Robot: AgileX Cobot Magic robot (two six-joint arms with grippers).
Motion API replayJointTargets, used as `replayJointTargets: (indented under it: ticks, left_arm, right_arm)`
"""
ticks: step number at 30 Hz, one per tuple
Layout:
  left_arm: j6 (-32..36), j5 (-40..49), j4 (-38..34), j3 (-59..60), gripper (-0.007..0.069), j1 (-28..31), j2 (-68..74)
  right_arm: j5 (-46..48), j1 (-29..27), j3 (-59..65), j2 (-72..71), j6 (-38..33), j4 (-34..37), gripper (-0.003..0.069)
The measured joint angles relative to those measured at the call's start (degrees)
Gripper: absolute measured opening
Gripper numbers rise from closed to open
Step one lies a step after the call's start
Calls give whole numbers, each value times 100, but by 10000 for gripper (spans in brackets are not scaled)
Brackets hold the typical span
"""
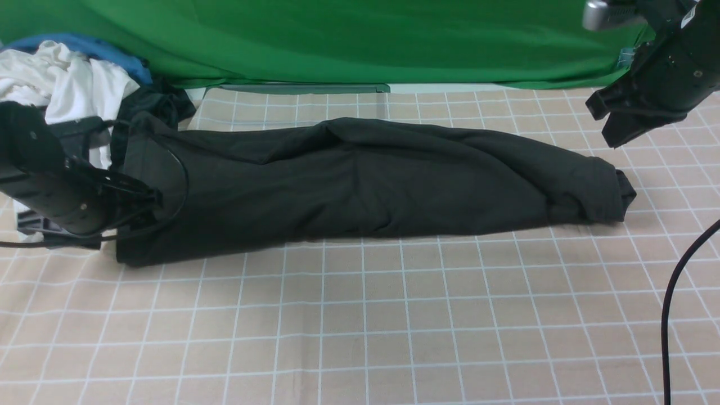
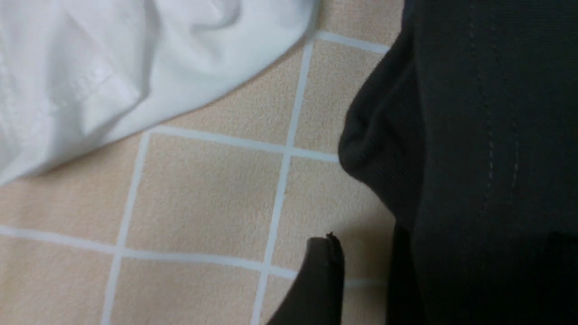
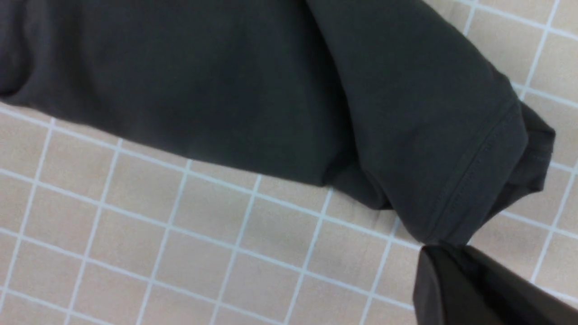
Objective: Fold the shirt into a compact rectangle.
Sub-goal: 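Pull the folded dark garment lengthwise by its ends to straighten it flat on the table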
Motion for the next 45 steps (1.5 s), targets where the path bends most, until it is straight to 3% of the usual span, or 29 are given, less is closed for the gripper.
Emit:
replayJointTargets:
  ticks: [3, 7, 9, 11, 14, 16, 21, 28, 30, 32, 34, 37, 40, 45]
  left_arm:
    - [418, -104, -349, -6, 603, 6, 162]
    - [835, -115, -724, -12, 347, 6, 190]
    - [919, -97, -751, -26, 164, 6, 190]
    - [1005, 15, -705, -90, 71, 6, 190]
    - [1038, 292, -490, -253, 55, 6, 171]
    - [1028, 404, -380, -328, 55, 6, 115]
    - [1001, 479, -110, -403, 55, 6, -90]
    - [1001, 522, -49, -403, 55, 6, -116]
    - [1001, 610, -49, -420, 55, 6, -122]
    - [996, 837, -45, -512, 55, 6, -123]
    - [970, 1044, -37, -600, 55, 6, -143]
    - [906, 1352, 4, -652, 55, 6, -290]
    - [523, 1690, 433, -545, 55, 6, -667]
    - [-132, 2061, 911, -185, 55, 6, -1373]
  right_arm:
    - [66, -39, 0, 5, 0, 0, 48]
    - [389, -139, 0, 181, 0, 21, 93]
    - [447, -200, 0, 357, 0, 41, 149]
    - [454, -250, 0, 558, 0, 41, 252]
    - [322, -262, 0, 819, 0, -11, 428]
    - [185, -262, 0, 953, 0, -29, 504]
    - [-192, -262, 0, 1281, 81, -174, 552]
    - [-518, -264, 0, 1749, 198, -221, 534]
    - [-518, -264, 0, 1811, 14, -102, 439]
    - [-489, -264, 0, 1809, -183, -44, 225]
    - [-396, -270, 0, 1770, -260, -19, 104]
    - [-120, -329, 0, 1607, -269, -12, 63]
    - [467, -445, 7, 1207, -269, -24, 62]
    - [680, -515, 527, 452, -233, -21, 62]
